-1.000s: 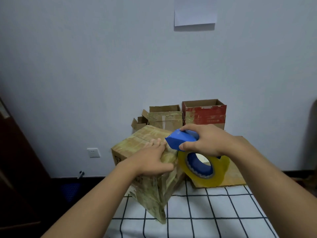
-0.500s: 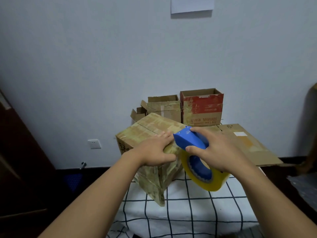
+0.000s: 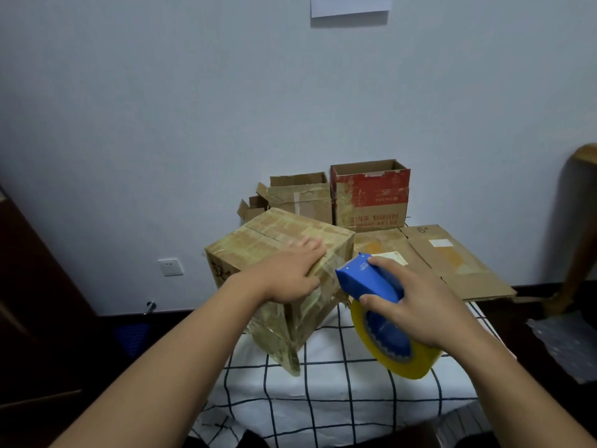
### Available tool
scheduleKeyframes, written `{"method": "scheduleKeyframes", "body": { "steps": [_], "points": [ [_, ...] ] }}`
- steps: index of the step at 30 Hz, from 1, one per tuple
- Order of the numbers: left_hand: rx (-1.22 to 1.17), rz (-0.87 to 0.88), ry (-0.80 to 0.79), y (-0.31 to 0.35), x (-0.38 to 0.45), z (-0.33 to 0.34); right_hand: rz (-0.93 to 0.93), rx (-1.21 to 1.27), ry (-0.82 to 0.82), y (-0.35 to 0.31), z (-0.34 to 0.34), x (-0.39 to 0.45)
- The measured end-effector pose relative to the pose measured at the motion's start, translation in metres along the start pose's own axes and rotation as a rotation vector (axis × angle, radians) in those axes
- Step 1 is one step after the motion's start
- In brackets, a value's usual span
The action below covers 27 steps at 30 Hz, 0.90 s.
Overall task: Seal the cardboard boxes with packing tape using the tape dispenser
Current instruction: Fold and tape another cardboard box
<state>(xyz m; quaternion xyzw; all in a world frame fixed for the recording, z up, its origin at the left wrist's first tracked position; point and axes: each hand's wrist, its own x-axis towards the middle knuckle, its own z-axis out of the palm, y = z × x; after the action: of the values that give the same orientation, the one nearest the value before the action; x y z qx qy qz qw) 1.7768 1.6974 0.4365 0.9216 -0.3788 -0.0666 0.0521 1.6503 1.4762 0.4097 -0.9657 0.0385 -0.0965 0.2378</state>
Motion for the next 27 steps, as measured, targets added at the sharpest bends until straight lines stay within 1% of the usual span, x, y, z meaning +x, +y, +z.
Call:
{"method": "scheduleKeyframes", "body": {
  "steps": [4,8,11,16,20,23,27],
  "points": [
    [-0.013,-0.022,0.075,0.008,0.004,0.013,0.004,0.074,-0.004,0.003,0.013,-0.001],
    [-0.013,-0.046,0.056,0.006,0.004,0.012,0.002,0.146,0.016,0.006,0.016,-0.004],
    [-0.029,-0.05,0.038,0.008,0.005,0.009,-0.006,0.1,0.003,0.014,0.009,-0.012],
    [-0.072,-0.057,0.041,0.01,0.004,0.003,0.034,-0.037,-0.124,0.03,0.006,-0.037],
    [-0.232,-0.102,0.17,0.021,0.01,-0.001,0.018,-0.1,-0.13,0.026,0.01,-0.034],
    [-0.201,-0.166,0.247,0.025,0.015,0.001,0.005,-0.148,-0.163,0.021,0.016,-0.022],
    [-0.154,-0.194,0.293,0.022,0.017,0.006,-0.005,-0.166,-0.231,0.014,0.022,-0.002]
  ]
}}
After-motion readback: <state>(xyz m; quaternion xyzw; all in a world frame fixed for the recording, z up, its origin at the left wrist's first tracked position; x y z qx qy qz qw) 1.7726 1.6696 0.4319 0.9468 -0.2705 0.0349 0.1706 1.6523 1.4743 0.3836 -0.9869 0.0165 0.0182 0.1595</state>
